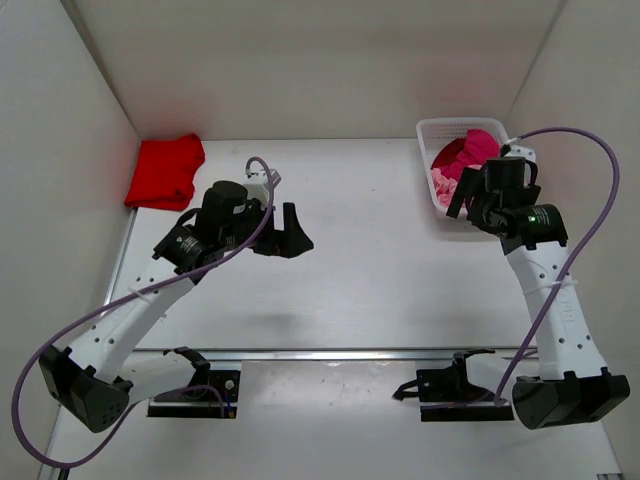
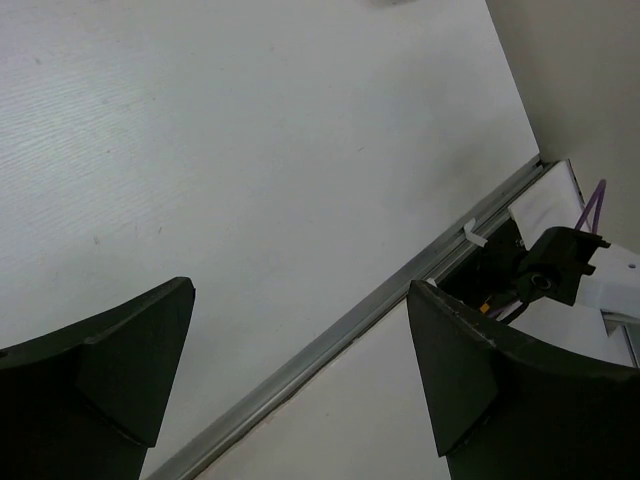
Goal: Fold and stack the t-shirts
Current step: Grab crumpled tshirt from bin with the right arm
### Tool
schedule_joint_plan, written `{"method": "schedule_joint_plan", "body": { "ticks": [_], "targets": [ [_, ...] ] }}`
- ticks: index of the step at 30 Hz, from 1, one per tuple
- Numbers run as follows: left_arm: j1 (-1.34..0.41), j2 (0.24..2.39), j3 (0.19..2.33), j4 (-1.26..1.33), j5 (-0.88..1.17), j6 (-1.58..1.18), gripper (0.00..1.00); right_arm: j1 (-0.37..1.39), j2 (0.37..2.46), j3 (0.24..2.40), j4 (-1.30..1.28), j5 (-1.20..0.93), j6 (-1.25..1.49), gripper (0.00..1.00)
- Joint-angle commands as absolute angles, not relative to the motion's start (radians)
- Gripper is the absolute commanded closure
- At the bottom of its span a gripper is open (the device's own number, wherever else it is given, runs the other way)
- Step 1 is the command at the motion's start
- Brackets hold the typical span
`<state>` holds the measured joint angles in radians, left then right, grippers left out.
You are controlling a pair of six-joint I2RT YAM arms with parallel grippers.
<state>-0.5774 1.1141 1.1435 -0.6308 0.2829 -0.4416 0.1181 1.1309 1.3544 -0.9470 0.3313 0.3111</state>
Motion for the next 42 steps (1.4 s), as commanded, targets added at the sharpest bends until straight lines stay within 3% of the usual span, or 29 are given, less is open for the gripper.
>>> {"method": "schedule_joint_plan", "body": {
  "ticks": [1,2,4,6,8,11,13,14,15,17,19,20,21,24,31,40,41,42],
  "targets": [
    [-0.589,1.069,1.144,-0.601,0.305,-0.429,0.02,0.084,1.103,1.388,-0.914,0.340,0.313,0.02],
    [-0.597,1.075,1.144,-0.604,0.307,-0.425,0.01,0.074,1.106,1.387,-0.907,0.328,0.316,0.08],
    [-0.615,1.069,1.146,-0.604,0.313,-0.416,0.01,0.037,1.126,1.394,-0.905,0.287,0.316,0.36],
    [-0.637,1.059,1.123,-0.583,0.339,-0.443,0.02,0.005,1.161,1.414,-0.897,0.241,0.321,0.83],
    [-0.656,1.065,1.105,-0.574,0.341,-0.466,0.01,-0.036,1.204,1.439,-0.905,0.221,0.330,1.00],
    [-0.693,1.054,1.088,-0.572,0.340,-0.491,0.01,-0.070,1.235,1.469,-0.893,0.206,0.311,0.95],
    [-0.721,1.040,1.081,-0.558,0.334,-0.500,0.50,-0.103,1.262,1.491,-0.890,0.183,0.305,0.62],
    [-0.721,1.034,1.077,-0.561,0.336,-0.500,0.86,-0.113,1.262,1.502,-0.878,0.167,0.310,0.54],
    [-0.736,1.026,1.069,-0.564,0.336,-0.497,1.00,-0.150,1.273,1.500,-0.873,0.109,0.307,0.46],
    [-0.755,0.999,1.051,-0.572,0.327,-0.502,0.99,-0.201,1.293,1.493,-0.850,0.031,0.330,0.40],
    [-0.775,0.965,1.004,-0.566,0.331,-0.505,0.84,-0.216,1.333,1.483,-0.838,0.008,0.340,0.38],
    [-0.779,0.963,0.977,-0.566,0.339,-0.508,0.66,-0.204,1.354,1.485,-0.824,0.032,0.325,0.37],
    [-0.778,0.957,0.970,-0.566,0.339,-0.512,0.57,-0.192,1.368,1.491,-0.819,0.047,0.318,0.36],
    [-0.778,0.963,0.966,-0.563,0.345,-0.505,0.44,-0.160,1.451,1.509,-0.802,0.117,0.278,0.37],
    [-0.755,1.037,1.032,-0.607,0.314,-0.486,0.44,-0.213,1.597,1.534,-0.681,0.100,0.291,0.37],
    [-0.713,1.081,1.045,-0.598,0.304,-0.479,0.46,-0.213,1.867,1.768,-0.701,0.084,0.305,0.40],
    [-0.709,1.084,1.045,-0.604,0.301,-0.479,0.46,-0.212,1.884,1.794,-0.710,0.083,0.307,0.45],
    [-0.703,1.092,1.046,-0.601,0.308,-0.476,0.46,-0.215,1.910,1.821,-0.718,0.062,0.314,0.60]
  ]
}}
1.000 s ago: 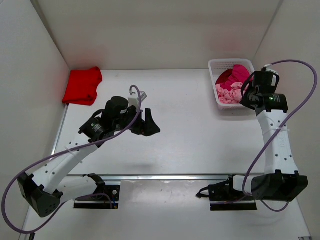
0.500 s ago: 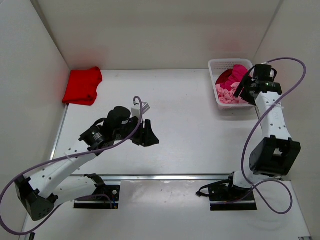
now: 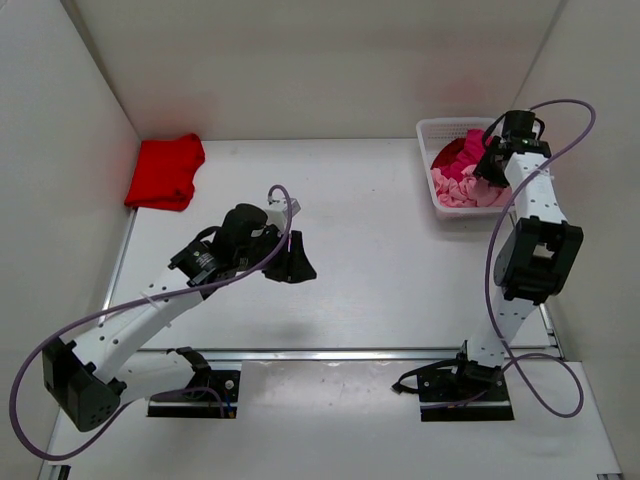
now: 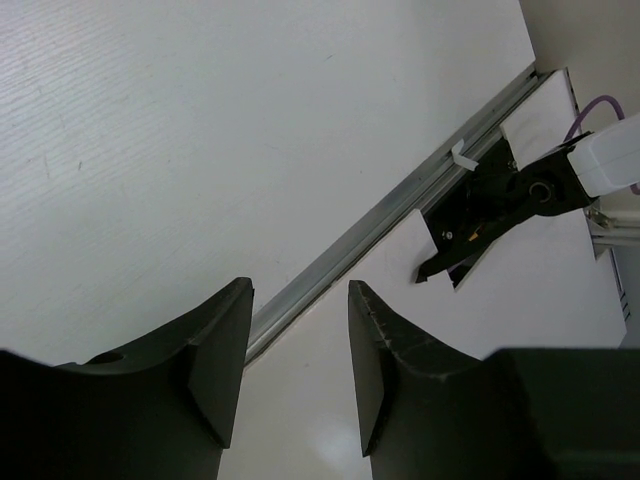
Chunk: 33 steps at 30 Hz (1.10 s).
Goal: Fold and stack the t-shirts
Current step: Grab crumpled tshirt from bin with the right arm, then move the tshirt to the center of the board
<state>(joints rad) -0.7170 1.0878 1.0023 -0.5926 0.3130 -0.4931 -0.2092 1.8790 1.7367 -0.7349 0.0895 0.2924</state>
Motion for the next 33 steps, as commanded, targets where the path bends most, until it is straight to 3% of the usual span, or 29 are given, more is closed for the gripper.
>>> {"method": "schedule_joint_plan", "body": {
  "ticks": [1,3,6,13,18,24,27,30,33],
  "targets": [
    [-0.703,1.086,1.051,-0.606,0.301,-0.476,0.47,-0.215,1.930,1.830,-0.732,0.067,0.322,0.68],
    [-0.692,1.094,1.058,-0.615,0.304,-0.469,0.47,-0.203,1.933,1.873,-0.753,0.096,0.333,0.89],
    [-0.704,1.091,1.068,-0.621,0.285,-0.462,0.47,-0.163,1.878,1.890,-0.744,0.164,0.315,1.00],
    [-0.719,1.110,1.107,-0.618,0.287,-0.456,0.46,-0.101,1.721,2.032,-0.798,0.296,0.315,1.00],
    [-0.707,1.127,1.173,-0.637,0.270,-0.466,0.43,-0.023,1.606,2.166,-0.795,0.279,0.261,1.00],
    [-0.638,1.170,1.288,-0.698,0.172,-0.503,0.35,0.311,1.580,2.449,-0.718,0.250,0.112,1.00],
    [-0.611,1.196,1.328,-0.735,0.126,-0.529,0.30,0.289,1.588,2.552,-0.690,-0.019,0.207,0.98],
    [-0.568,1.209,1.348,-0.770,0.074,-0.549,0.25,0.194,1.560,2.522,-0.600,-0.263,0.352,0.97],
    [-0.540,1.224,1.437,-0.833,-0.059,-0.545,0.20,0.094,1.520,2.439,-0.580,-0.328,0.408,0.97]
  ]
}}
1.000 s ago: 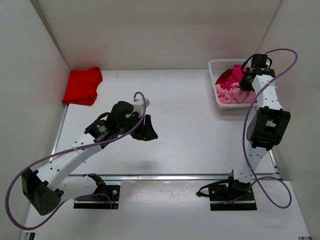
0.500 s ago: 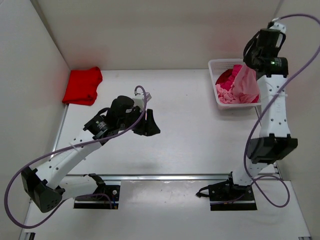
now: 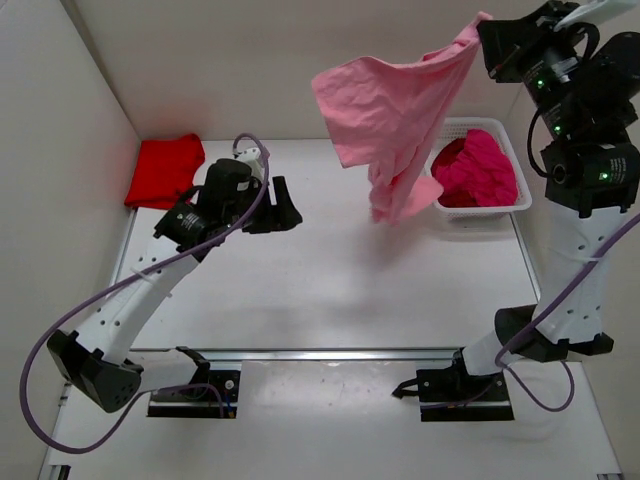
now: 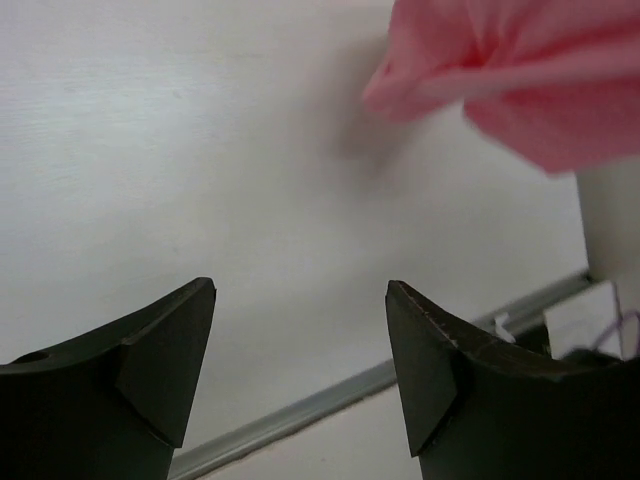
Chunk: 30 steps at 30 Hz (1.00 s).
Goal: Fold and stack the t-shirts
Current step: Move the tshirt to the center of the board
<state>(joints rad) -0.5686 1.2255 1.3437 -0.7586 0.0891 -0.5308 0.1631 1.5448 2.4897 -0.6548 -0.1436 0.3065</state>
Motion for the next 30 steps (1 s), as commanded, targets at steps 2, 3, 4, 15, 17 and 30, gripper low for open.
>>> {"method": "schedule_joint_plan", "body": {
  "ticks": [2,3,4,15,17,30],
  "targets": [
    [-0.551,1.232,1.510,-0.876,-0.179,-0.525,0.18,0.002,1.491,2.343,-0.623,-0.400,0.432,0.99],
    [-0.560,1.242,1.560,-0.880,-0.225,-0.497,0.18,-0.032,1.453,2.236,-0.615,-0.406,0.431,1.00],
    [-0.566,1.250,1.595,-0.885,-0.236,-0.489,0.18,-0.009,1.392,2.101,-0.606,-0.352,0.404,1.00],
    [-0.543,1.261,1.065,-0.713,0.112,-0.494,0.25,0.053,0.866,1.167,-0.662,-0.065,0.379,0.34],
    [-0.540,1.246,1.019,-0.701,0.104,-0.500,0.25,0.101,0.809,1.068,-0.687,-0.081,0.408,0.56],
    [-0.551,1.351,0.813,-0.669,0.192,-0.518,0.38,0.711,0.946,0.704,-0.657,0.205,0.558,0.55]
  ]
}}
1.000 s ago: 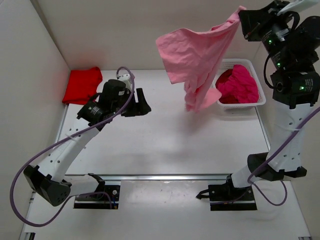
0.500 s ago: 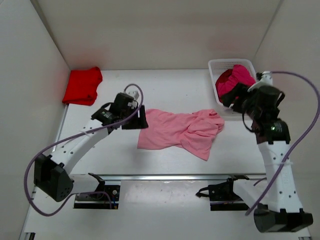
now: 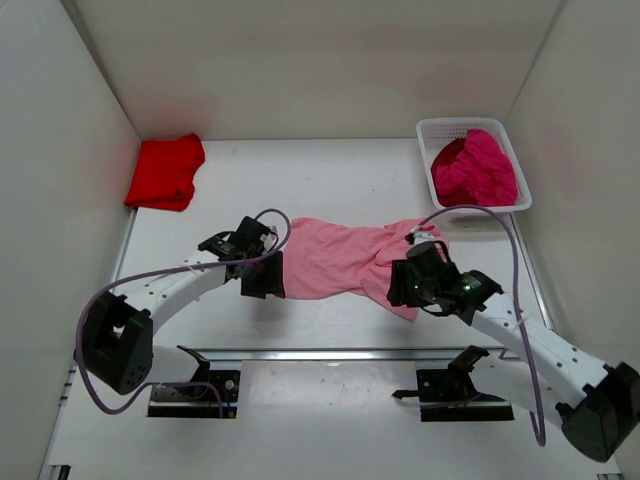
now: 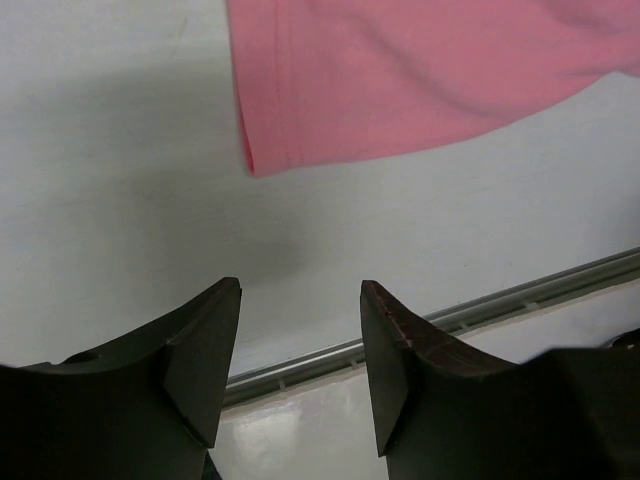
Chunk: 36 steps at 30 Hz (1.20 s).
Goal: Fold and stack the t-shirts
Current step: Move the tshirt to the center of the board, then flatten out the tshirt
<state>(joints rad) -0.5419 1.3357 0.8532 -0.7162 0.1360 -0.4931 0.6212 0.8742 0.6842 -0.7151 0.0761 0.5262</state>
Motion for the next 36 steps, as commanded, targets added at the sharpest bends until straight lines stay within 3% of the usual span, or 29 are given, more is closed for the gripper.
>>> {"method": "schedule_joint_plan", "body": {
  "ticks": [1,3,6,11,15,25,31,36],
  "targets": [
    [-0.548,1.347,0.795,-0.664,0.195,-0.523,0.38,0.736,0.960,0.707,-0.647,0.248,0.561,0.54],
    [-0.531,1.341,0.770,-0.632,0.172,-0.544,0.38,0.729,1.011,0.704,-0.594,0.229,0.557,0.53],
    [-0.488,1.327,0.742,-0.597,0.170,-0.554,0.36,0.643,1.041,0.648,-0.500,0.157,0.551,0.43],
    [-0.489,1.348,0.707,-0.494,0.222,-0.620,0.32,0.637,1.118,0.669,-0.428,0.156,0.526,0.39],
    [-0.496,1.377,0.710,-0.440,0.242,-0.667,0.33,0.652,1.195,0.716,-0.400,0.153,0.508,0.40],
    [-0.468,1.393,0.670,-0.402,0.186,-0.672,0.51,0.650,1.285,0.781,-0.362,0.138,0.494,0.41],
    [-0.460,1.388,0.635,-0.327,0.176,-0.721,0.42,0.663,1.354,0.801,-0.345,0.138,0.502,0.41],
    [-0.454,1.414,0.646,-0.293,0.176,-0.742,0.45,0.647,1.385,0.813,-0.339,0.123,0.496,0.42]
  ]
}}
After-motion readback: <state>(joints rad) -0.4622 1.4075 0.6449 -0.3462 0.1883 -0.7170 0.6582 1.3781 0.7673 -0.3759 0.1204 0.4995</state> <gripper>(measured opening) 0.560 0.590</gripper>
